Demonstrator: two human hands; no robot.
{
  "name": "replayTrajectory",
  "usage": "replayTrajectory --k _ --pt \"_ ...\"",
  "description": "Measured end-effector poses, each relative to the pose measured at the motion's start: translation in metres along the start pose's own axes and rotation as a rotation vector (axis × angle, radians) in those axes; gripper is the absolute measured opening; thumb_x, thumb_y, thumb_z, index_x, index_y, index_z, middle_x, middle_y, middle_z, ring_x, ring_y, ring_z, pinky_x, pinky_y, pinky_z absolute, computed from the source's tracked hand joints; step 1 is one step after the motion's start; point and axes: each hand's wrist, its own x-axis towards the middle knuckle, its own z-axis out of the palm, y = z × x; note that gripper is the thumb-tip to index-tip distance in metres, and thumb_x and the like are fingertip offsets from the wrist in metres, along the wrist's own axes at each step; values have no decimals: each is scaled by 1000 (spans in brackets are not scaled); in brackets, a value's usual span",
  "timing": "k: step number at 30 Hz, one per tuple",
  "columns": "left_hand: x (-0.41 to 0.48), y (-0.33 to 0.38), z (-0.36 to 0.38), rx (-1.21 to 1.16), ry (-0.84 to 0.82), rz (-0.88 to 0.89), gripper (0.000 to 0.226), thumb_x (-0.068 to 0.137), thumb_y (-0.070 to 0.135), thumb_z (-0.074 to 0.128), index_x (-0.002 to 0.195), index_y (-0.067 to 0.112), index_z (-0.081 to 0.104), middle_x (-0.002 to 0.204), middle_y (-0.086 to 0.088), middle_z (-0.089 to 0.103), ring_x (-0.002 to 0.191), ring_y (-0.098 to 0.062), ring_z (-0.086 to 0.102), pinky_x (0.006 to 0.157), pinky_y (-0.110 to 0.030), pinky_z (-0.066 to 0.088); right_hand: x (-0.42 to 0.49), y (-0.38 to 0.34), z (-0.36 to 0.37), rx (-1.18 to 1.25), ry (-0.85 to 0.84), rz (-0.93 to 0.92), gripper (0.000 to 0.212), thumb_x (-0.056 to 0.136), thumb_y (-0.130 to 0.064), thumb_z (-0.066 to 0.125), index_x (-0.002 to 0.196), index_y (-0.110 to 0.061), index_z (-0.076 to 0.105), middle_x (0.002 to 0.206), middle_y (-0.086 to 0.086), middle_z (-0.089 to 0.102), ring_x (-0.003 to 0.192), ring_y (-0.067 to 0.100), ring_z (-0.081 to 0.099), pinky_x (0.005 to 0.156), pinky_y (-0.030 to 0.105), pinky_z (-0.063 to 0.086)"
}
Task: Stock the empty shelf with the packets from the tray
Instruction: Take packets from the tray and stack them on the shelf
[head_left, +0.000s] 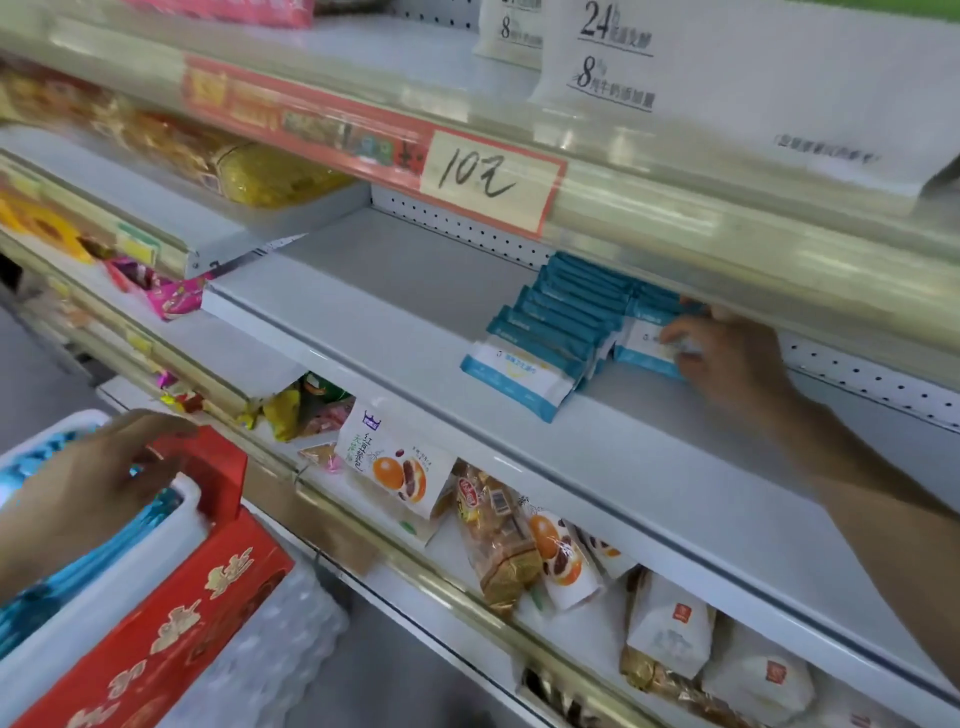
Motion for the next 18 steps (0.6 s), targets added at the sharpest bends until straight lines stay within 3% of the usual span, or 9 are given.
replayTrajectory --k 2,4,7,10,12,18 --pt "-18 -63 -1 86 -20 -77 41 88 16 76 119 39 63 112 9 62 93 -19 66 86 -33 51 3 -10 -4 36 43 38 26 91 -19 66 113 -33 70 127 8 67 109 34 64 89 31 47" --pt "-39 -88 -14 110 -2 -131 34 87 13 79 113 32 67 106 4 62 85 -23 65 80 -40 50 12 -37 -10 78 100 -14 27 90 -17 67 112 -33 70 120 11 69 103 35 66 91 36 50" --pt "-62 -85 -40 110 40 -280 29 85 4 77 103 24 70 99 0 66 68 -21 66 69 -42 52 27 -115 -16 213 137 -230 25 90 -6 67 110 -21 71 116 10 69 100 31 66 92 38 52" --pt "-76 -108 -53 168 -23 -357 30 84 7 77 106 26 69 105 -3 70 77 -26 70 75 -42 55 45 -216 -5 296 190 -496 23 84 -3 69 100 -18 73 112 2 64 104 27 61 94 41 48" --pt "-84 -121 -58 180 -40 -364 28 85 8 75 109 22 71 107 -6 71 84 -30 71 77 -39 52 51 -284 14 356 144 -605 21 84 -9 67 100 -22 71 111 -2 62 104 28 59 92 47 48" --pt "-116 -160 -65 187 -58 -385 31 87 33 57 115 26 68 111 -2 69 101 -29 68 88 -41 56 18 -467 89 504 -116 -822 21 90 -10 63 106 -22 70 109 -6 59 102 16 54 87 34 43"
